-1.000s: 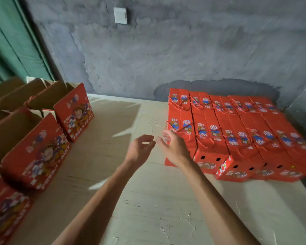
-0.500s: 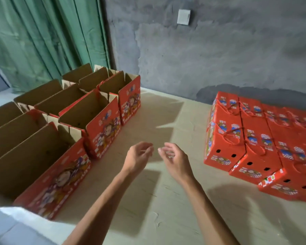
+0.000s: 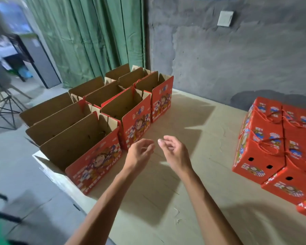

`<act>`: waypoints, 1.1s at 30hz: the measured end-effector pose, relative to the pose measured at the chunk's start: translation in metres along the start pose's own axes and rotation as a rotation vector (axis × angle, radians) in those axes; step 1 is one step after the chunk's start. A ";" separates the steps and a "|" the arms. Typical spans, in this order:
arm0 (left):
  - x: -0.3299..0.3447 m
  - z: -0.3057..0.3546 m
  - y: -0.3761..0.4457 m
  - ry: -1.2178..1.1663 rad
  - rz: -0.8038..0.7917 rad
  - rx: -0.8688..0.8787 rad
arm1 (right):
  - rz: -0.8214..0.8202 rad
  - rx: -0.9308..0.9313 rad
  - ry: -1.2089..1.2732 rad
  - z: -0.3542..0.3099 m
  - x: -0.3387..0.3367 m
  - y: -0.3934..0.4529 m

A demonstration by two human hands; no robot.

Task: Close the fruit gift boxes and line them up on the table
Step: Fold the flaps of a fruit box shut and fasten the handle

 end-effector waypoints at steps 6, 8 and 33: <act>-0.045 -0.008 0.026 0.062 0.085 0.063 | -0.054 -0.015 -0.019 -0.013 0.046 0.010; -0.061 -0.012 0.038 0.065 0.111 0.080 | -0.064 -0.024 -0.027 -0.018 0.063 0.016; -0.197 -0.119 0.177 0.419 0.086 0.011 | -0.133 0.178 -0.190 -0.005 0.258 0.076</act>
Point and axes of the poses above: each hand's wrist, its own y-axis towards the middle knuckle, its own x-axis out of the palm, z = x × y, the point moved 2 cm from there along y, towards the middle knuckle, and after that the axes turned 6 degrees about z, right-handed, at the moved point
